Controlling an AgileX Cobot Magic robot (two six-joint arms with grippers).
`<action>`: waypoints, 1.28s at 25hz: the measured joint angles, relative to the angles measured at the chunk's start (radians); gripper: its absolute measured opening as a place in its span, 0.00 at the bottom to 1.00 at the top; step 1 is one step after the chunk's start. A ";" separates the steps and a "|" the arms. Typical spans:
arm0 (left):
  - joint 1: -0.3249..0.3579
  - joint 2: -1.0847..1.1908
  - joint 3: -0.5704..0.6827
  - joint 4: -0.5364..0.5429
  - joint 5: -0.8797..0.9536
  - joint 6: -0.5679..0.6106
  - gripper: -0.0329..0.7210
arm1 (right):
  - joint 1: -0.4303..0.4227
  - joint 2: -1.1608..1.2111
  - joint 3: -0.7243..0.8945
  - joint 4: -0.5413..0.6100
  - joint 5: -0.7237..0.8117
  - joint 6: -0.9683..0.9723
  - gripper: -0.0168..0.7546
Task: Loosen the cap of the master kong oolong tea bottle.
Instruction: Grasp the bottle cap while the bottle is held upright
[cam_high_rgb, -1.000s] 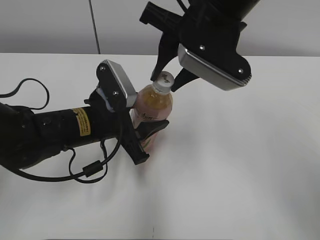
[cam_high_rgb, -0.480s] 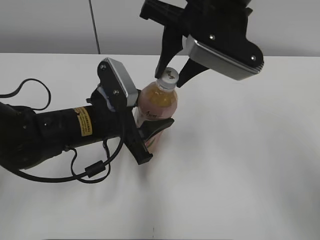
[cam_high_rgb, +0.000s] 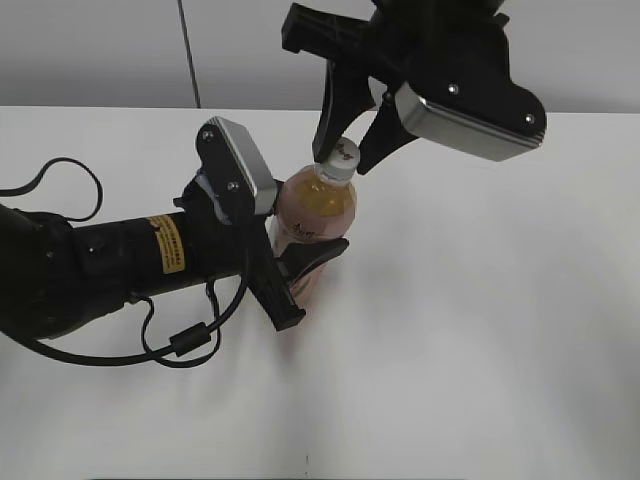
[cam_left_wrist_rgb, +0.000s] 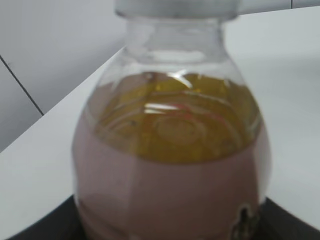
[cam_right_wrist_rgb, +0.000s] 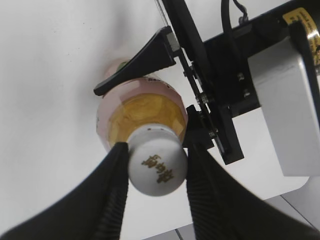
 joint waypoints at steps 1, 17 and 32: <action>0.000 0.000 0.000 0.000 0.000 0.000 0.57 | 0.000 0.000 0.000 0.001 0.000 0.000 0.37; 0.000 0.000 0.000 0.000 0.026 0.000 0.57 | 0.000 0.001 -0.007 -0.009 0.043 0.082 0.50; 0.000 0.000 0.000 0.000 0.030 0.000 0.57 | -0.007 -0.070 -0.041 0.038 0.026 0.849 0.77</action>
